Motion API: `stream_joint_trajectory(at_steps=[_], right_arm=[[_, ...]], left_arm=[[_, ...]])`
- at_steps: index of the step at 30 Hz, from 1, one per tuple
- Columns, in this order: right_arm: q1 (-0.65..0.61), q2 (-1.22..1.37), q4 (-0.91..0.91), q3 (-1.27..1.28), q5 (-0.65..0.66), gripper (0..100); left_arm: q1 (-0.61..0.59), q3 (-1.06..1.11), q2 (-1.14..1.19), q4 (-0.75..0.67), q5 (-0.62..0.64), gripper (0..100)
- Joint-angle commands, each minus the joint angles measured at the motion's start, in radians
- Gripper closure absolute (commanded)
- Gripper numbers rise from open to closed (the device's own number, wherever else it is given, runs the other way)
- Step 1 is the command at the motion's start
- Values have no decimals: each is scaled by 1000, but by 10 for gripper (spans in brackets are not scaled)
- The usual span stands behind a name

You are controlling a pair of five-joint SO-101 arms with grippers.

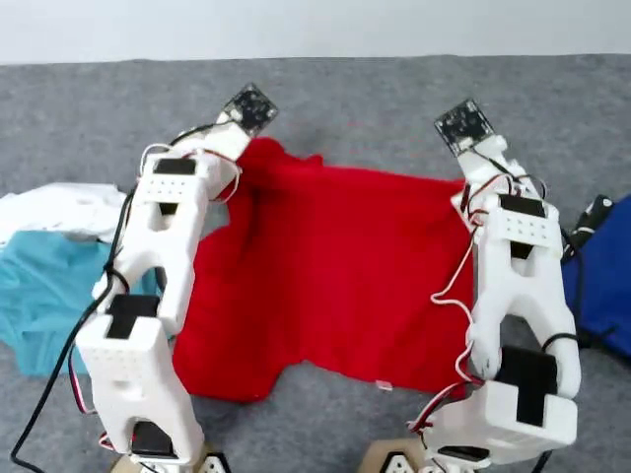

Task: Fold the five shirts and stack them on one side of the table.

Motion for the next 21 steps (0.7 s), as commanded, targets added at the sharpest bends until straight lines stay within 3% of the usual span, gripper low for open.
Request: stream_joint_trajectory(at_steps=[1,12,17,21], right_arm=[[-4,-114,108,-63,-8,989],[-19,-283,423,-61,20,988],[-28,-306,429,-68,25,987],[-28,-295,280,-51,23,988]], left_arm=[[6,-42,-115,190,-81,997],[5,-42,-247,580,-333,997],[-8,-42,-255,496,-334,997],[-8,-38,-253,322,-313,997]])
